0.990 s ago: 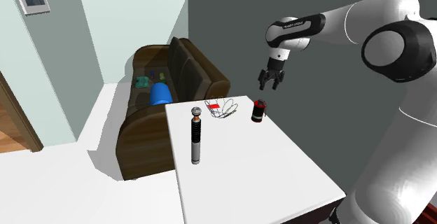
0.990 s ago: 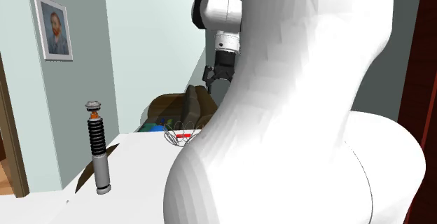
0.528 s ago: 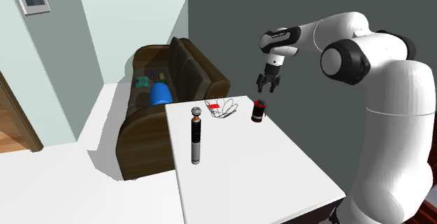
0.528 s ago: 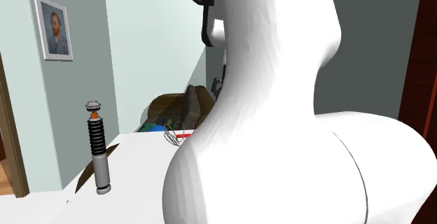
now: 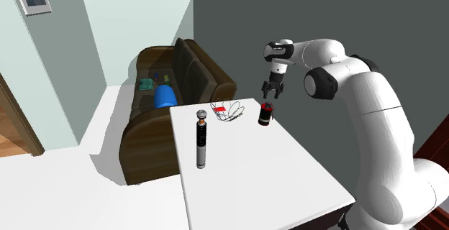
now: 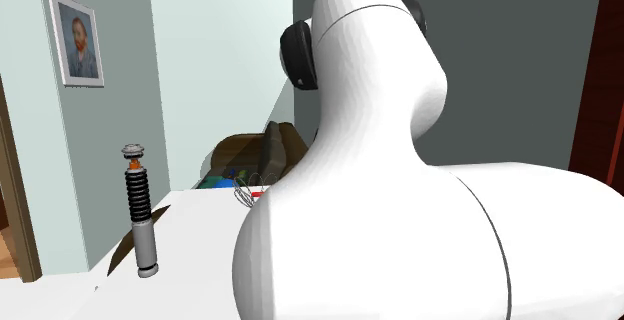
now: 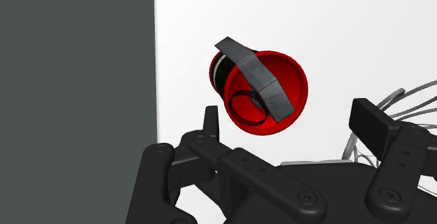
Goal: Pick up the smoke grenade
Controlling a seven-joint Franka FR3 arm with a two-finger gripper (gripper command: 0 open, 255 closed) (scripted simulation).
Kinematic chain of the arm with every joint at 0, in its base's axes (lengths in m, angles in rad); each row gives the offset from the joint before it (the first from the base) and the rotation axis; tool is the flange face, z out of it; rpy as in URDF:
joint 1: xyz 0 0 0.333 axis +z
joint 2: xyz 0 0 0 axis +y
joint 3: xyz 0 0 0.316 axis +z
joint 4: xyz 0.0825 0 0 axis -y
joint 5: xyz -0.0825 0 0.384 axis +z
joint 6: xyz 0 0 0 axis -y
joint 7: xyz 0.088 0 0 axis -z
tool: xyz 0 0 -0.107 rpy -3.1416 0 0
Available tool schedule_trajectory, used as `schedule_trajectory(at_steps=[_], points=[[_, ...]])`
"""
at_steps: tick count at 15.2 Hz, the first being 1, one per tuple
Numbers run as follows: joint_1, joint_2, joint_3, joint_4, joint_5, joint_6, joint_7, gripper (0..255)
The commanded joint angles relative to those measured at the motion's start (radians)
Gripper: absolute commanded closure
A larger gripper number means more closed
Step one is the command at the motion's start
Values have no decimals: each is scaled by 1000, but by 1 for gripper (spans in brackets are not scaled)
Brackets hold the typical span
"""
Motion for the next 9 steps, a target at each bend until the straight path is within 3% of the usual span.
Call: schedule_trajectory(at_steps=[1,9], points=[[-12,37,6,36,7,-2,-1,0],[-6,58,10,-17,15,69,-15,0]])
